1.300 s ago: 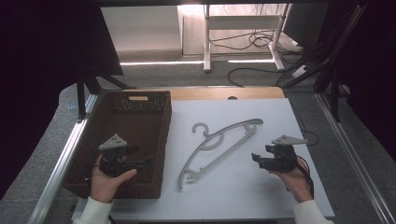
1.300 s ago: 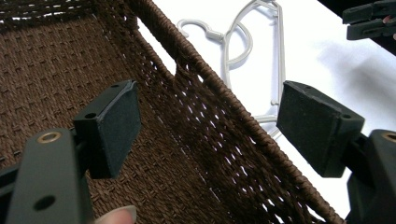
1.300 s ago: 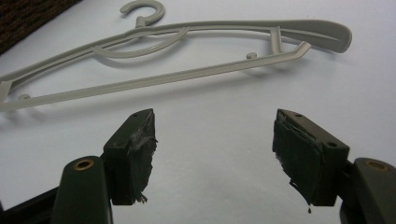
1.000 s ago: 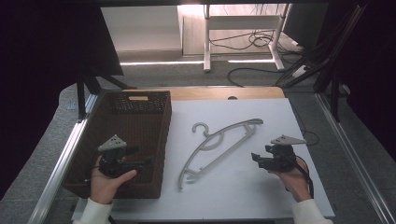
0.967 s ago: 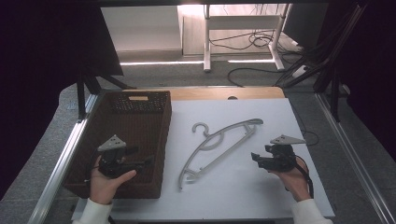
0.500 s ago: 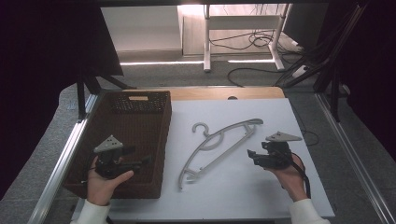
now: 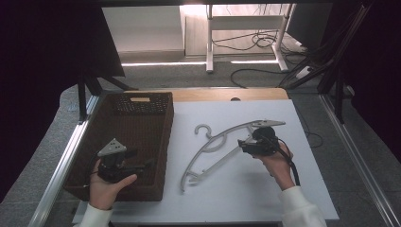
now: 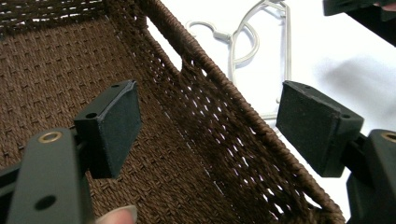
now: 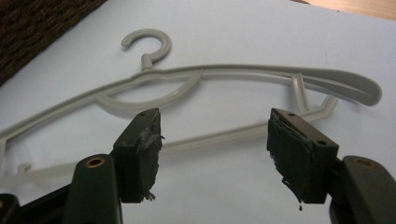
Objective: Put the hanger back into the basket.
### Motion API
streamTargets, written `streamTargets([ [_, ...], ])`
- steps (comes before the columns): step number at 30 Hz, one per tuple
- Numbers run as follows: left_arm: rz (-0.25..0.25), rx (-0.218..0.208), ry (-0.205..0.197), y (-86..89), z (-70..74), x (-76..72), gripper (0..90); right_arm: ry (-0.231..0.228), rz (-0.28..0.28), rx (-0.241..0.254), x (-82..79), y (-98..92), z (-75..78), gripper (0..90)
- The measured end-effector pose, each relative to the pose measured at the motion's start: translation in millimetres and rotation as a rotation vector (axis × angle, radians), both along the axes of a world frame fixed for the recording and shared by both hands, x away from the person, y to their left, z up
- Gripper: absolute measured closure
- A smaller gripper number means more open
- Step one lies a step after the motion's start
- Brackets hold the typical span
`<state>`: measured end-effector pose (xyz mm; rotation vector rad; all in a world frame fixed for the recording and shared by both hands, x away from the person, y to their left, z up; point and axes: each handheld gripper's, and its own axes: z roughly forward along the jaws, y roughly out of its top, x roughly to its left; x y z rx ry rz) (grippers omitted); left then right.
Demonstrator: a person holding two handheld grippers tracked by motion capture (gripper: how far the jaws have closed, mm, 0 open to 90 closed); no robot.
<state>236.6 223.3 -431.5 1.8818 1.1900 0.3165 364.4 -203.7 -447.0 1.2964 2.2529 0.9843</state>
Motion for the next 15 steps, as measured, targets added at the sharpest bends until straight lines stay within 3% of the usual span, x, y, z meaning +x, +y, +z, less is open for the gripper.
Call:
streamTargets([
  [4,-0.005,0.011,-0.009,-0.1,1.7,-1.5,21.6,0.042,-0.015,-0.001,11.2,12.4,-3.7,38.1],
  [15,-0.009,0.009,-0.003,0.5,-0.9,1.7,21.6,0.117,-0.104,-0.077,45.9,44.7,-19.3,45.8],
])
